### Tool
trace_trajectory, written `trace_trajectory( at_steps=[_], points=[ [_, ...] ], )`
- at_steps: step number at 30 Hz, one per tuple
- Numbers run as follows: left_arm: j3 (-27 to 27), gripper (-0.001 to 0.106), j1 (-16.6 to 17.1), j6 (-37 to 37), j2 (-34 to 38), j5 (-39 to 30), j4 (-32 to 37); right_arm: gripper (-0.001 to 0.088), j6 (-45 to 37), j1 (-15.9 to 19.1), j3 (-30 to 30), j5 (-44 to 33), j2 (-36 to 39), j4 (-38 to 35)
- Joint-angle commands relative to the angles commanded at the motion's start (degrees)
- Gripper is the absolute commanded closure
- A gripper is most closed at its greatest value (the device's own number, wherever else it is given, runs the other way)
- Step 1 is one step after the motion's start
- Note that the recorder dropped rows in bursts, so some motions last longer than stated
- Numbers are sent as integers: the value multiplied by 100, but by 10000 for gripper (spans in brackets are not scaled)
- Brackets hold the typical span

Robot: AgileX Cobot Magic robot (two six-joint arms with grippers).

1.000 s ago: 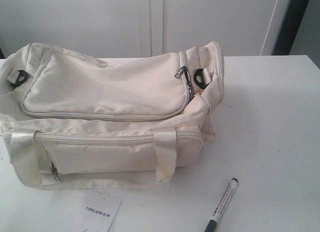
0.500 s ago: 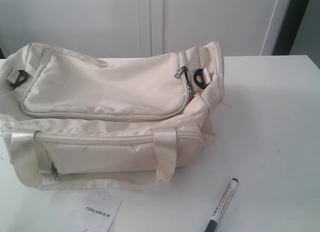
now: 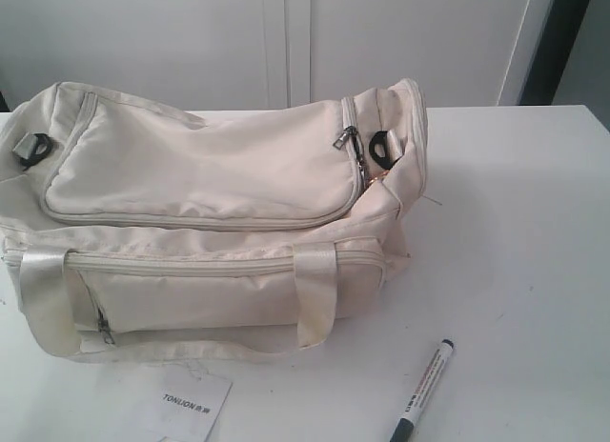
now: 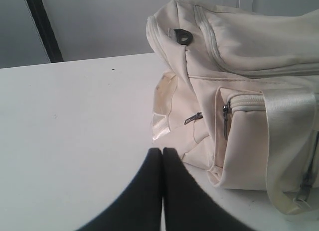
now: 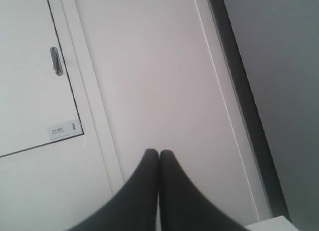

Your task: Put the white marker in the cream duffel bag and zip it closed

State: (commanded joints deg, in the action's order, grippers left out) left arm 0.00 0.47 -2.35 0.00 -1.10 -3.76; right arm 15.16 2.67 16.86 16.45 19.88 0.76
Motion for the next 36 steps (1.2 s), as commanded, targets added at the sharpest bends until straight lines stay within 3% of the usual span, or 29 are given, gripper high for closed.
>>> trace_trajectory(
  at_steps=[3, 13, 18, 26, 30, 36],
  points=[
    [0, 1053, 0, 0, 0, 0, 0, 868, 0, 0, 427, -396, 475, 392],
    [0, 1053, 0, 0, 0, 0, 0, 868, 0, 0, 1439, -1203, 1808, 544],
    [0, 1053, 0, 0, 0, 0, 0, 868, -69, 0, 2027, -1935, 2363, 544],
    [0, 1053, 0, 0, 0, 0, 0, 868, -840, 0, 2989, -3499, 3180, 475],
    [0, 1053, 0, 0, 0, 0, 0, 868, -1651, 0, 3390, -4218, 3572, -37],
    [0, 1053, 0, 0, 0, 0, 0, 868, -2948, 0, 3961, -5201, 4144, -1387]
  ],
)
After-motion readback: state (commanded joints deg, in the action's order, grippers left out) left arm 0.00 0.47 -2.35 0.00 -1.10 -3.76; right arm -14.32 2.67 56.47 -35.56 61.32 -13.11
